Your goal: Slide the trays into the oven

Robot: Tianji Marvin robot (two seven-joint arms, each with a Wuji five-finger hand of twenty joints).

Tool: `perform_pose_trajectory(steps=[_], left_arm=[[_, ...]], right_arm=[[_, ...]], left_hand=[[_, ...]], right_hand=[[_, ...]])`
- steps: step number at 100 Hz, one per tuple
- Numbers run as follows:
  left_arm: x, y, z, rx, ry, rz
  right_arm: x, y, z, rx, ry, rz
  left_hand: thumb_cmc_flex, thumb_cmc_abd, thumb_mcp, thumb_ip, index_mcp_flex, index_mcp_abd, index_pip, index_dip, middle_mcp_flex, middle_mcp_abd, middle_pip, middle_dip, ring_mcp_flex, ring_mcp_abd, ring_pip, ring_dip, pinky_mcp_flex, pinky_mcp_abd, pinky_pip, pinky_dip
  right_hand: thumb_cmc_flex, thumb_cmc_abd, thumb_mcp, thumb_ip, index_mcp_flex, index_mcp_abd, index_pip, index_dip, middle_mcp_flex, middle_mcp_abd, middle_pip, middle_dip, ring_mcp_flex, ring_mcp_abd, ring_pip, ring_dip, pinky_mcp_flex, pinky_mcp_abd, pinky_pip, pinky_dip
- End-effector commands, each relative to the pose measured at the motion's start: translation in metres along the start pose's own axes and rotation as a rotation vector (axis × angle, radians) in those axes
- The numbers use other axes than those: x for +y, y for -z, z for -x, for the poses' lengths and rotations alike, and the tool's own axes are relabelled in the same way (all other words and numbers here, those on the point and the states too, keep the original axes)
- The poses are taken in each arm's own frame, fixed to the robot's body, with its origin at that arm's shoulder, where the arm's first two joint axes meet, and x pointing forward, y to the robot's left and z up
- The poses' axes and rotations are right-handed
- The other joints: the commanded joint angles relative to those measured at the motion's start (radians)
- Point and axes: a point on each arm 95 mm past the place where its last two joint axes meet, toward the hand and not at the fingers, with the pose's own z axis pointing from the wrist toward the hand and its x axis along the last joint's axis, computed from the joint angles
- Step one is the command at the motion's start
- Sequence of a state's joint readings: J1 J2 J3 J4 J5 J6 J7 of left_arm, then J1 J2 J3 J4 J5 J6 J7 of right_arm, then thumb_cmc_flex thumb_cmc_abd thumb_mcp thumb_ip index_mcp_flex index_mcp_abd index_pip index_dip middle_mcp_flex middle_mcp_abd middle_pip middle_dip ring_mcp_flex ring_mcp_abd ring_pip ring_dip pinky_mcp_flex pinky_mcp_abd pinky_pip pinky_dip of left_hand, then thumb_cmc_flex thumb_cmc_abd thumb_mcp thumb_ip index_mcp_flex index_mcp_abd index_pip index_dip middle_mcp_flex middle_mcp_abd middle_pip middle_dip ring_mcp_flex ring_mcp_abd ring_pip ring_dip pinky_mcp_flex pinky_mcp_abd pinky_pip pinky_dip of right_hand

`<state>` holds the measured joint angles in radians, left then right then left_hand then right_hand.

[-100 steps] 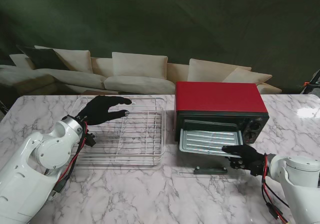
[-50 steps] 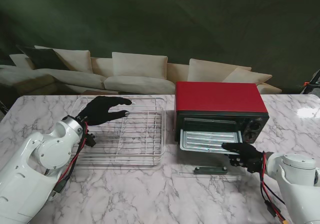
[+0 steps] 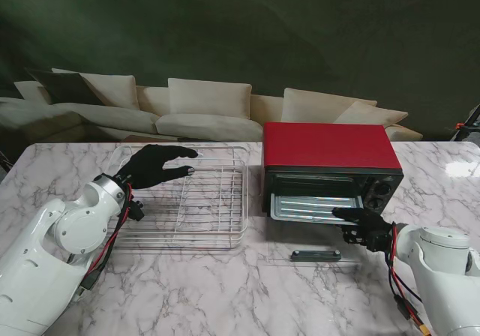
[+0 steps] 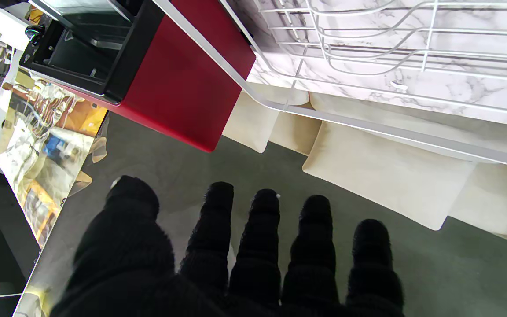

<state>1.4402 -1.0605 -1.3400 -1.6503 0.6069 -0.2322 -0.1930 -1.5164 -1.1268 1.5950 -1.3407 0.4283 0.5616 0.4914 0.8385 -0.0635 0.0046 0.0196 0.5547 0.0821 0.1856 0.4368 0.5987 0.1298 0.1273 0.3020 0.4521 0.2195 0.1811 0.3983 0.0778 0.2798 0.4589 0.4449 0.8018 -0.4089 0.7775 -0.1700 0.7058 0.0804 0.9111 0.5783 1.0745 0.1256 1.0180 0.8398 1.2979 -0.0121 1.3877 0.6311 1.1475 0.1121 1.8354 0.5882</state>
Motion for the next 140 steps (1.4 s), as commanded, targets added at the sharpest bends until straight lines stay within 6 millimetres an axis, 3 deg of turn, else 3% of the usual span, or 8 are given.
perform_pose_trajectory(steps=[1,48,140], left_arm=[[0.002,-0.001,-0.001,0.001,0.002,0.018],[0.004,-0.001,-0.001,0.002,0.009,0.015],[0.006,-0.003,-0.001,0.006,0.016,0.019]], right_arm=[[-0.011,-0.004,-0.012,0.028,-0.012,-0.023],[-0.019,-0.012,-0.024,0.028,-0.031,0.015],[-0.026,-0.026,-0.032,0.055,-0.062,0.047]], left_hand=[[0.024,0.047,-0.028,-0.018,0.023,0.011,0.003,0.008,0.016,0.002,0.002,0.004,0.013,0.001,0.003,0.011,-0.019,0.031,-0.022,0.018],[0.025,0.048,-0.028,-0.018,0.025,0.011,0.003,0.008,0.017,0.002,0.003,0.004,0.013,0.001,0.003,0.011,-0.018,0.032,-0.023,0.019],[0.026,0.049,-0.027,-0.017,0.024,0.011,0.003,0.008,0.02,0.001,0.003,0.005,0.016,0.002,0.004,0.012,-0.018,0.032,-0.025,0.02]], right_hand=[[0.067,0.083,0.034,0.016,-0.012,-0.18,0.049,0.017,-0.014,0.0,0.002,-0.006,0.017,0.031,-0.003,-0.015,0.039,-0.043,0.16,-0.013],[0.073,0.09,0.026,0.011,-0.026,-0.161,0.054,-0.013,-0.027,0.017,-0.013,-0.041,0.016,0.068,-0.057,-0.026,0.031,0.01,0.119,-0.022],[0.082,0.136,-0.047,0.007,-0.057,-0.209,0.056,-0.029,-0.057,0.01,-0.04,-0.075,0.014,0.117,-0.166,-0.044,-0.048,0.062,0.06,0.008]])
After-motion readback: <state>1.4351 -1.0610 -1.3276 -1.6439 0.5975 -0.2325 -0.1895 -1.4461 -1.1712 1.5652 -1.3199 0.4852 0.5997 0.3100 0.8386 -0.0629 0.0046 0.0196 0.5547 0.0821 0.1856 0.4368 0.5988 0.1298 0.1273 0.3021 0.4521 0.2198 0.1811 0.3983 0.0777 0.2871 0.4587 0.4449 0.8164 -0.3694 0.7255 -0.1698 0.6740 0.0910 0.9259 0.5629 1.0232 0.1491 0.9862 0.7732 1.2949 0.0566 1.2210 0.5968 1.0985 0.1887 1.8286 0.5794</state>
